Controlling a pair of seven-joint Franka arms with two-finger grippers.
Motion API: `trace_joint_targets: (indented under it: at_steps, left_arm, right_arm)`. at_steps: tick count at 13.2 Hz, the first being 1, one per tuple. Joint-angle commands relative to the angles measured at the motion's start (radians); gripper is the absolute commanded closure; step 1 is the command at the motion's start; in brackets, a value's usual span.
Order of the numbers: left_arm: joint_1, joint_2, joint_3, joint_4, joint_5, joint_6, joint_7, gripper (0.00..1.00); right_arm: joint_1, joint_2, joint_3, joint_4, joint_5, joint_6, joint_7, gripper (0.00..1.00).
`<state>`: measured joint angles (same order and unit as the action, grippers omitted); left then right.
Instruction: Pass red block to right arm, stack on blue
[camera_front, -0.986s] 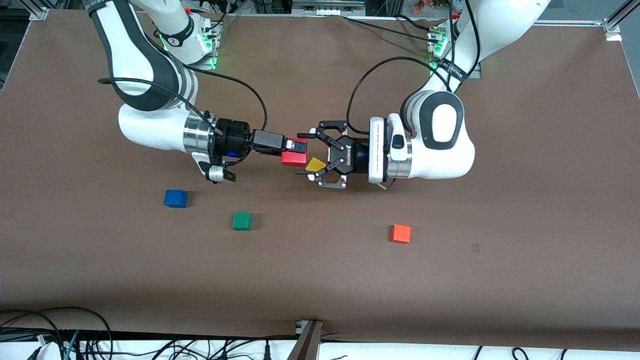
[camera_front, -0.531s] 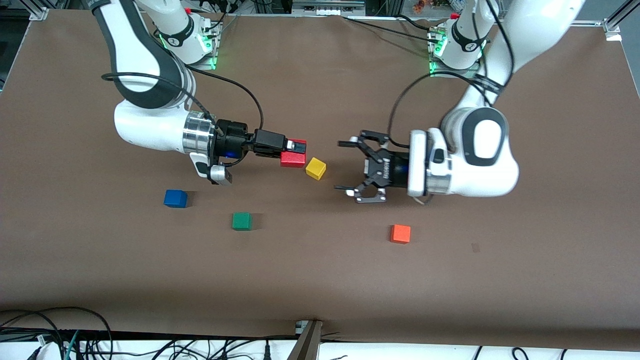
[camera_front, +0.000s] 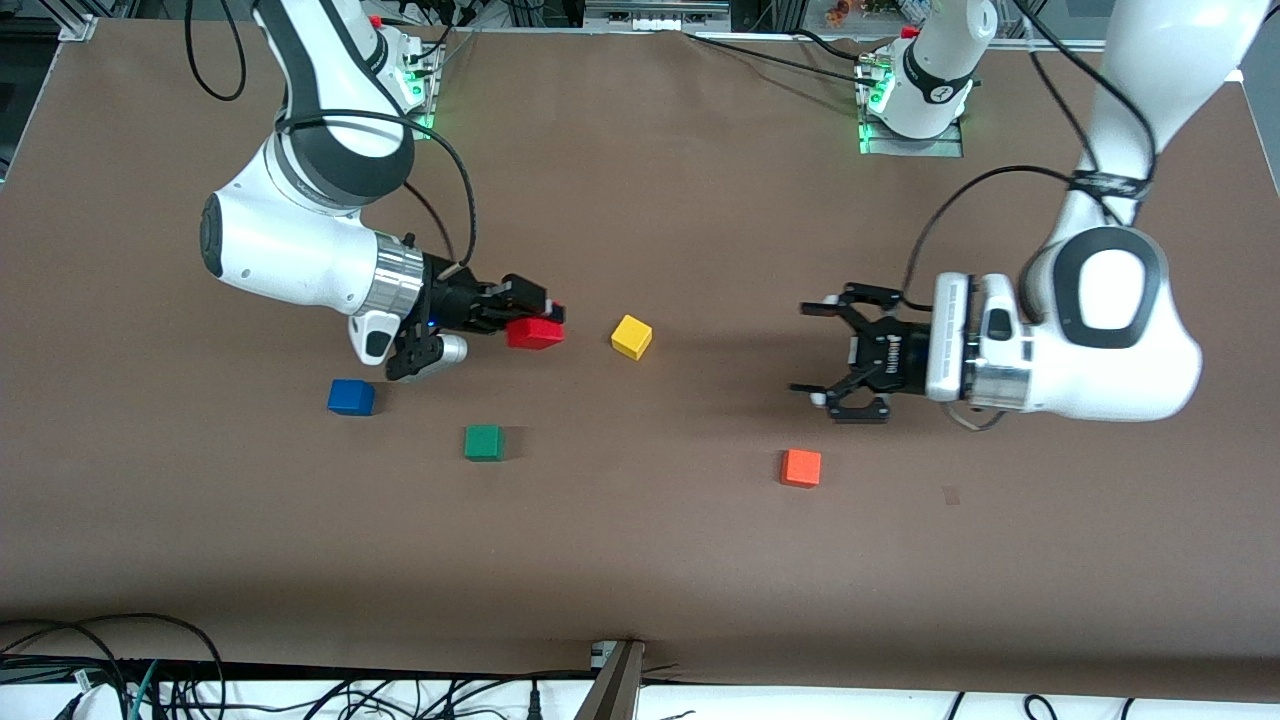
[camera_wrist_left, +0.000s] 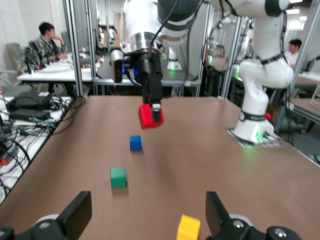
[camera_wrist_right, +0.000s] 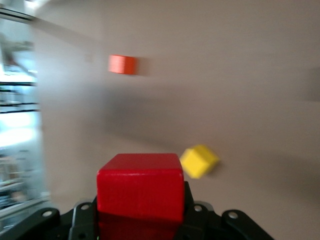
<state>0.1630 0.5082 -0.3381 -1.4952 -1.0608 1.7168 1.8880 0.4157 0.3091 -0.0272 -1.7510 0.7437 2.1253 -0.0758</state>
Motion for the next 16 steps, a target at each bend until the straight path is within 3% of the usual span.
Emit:
trace_joint_targets:
  at_steps: [1,7,9,12,16]
  left_arm:
    - [0.061,-0.052,0.001,-0.005,0.134,-0.060,-0.046,0.00]
    - [0.136,-0.247,0.002,-0.005,0.459,-0.178,-0.199,0.00]
    - [0.136,-0.336,0.001,-0.008,0.575,-0.204,-0.336,0.00]
    - [0.107,-0.468,-0.006,-0.042,0.704,-0.223,-0.575,0.00]
    - [-0.060,-0.530,0.056,-0.036,0.936,-0.290,-0.956,0.00]
  right_arm:
    - [-0.012,0.008,-0.042,-0.008,-0.221,-0.063,0.025,0.91]
    - [-0.018,0.143,-0.255,-0.039,-0.611,-0.081,0.031,0.91]
    - [-0.021,0.194,-0.289,-0.039,-0.610,0.002,0.036,0.91]
    - [-0.021,0.215,-0.289,-0.039,-0.610,0.068,0.097,0.91]
    - [-0.035,0.225,-0.289,-0.092,-0.610,0.140,0.094,0.91]
